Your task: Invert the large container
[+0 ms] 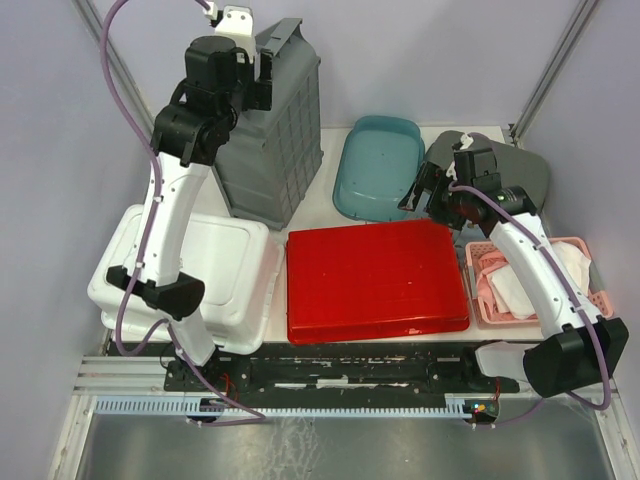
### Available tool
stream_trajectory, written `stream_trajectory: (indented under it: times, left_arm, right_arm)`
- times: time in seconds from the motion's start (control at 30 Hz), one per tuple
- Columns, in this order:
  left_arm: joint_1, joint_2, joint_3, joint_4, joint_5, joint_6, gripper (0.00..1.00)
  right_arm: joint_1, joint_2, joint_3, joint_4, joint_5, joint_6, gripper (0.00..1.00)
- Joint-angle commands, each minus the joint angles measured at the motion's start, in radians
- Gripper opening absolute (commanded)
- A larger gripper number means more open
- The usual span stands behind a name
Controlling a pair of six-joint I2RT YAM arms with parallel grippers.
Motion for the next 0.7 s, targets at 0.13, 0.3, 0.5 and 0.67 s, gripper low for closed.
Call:
stream_trajectory:
  times: [0.13,0.3,0.5,0.67]
  left_arm:
    - [-0.039,0.023,-0.036,0.045,-0.167,0.137,0.77]
    - [-0.078,0.031,-0.053,0.077,-0.258,0.191,0.61]
    - [-0.089,0.031,-0.052,0.119,-0.285,0.200,0.26]
    - [-0.087,0.018,-0.064,0.165,-0.320,0.214,0.03]
  right_arm:
    - [-0.004,0.009,0.013,0.048,-0.016,0.018,0.99]
    - [-0.005,0.019,0.017,0.053,-0.025,0.021,0.99]
    - [-0.004,0.022,0.019,0.058,-0.029,0.021,0.99]
    - [-0.005,0.022,0.013,0.062,-0.032,0.021,0.99]
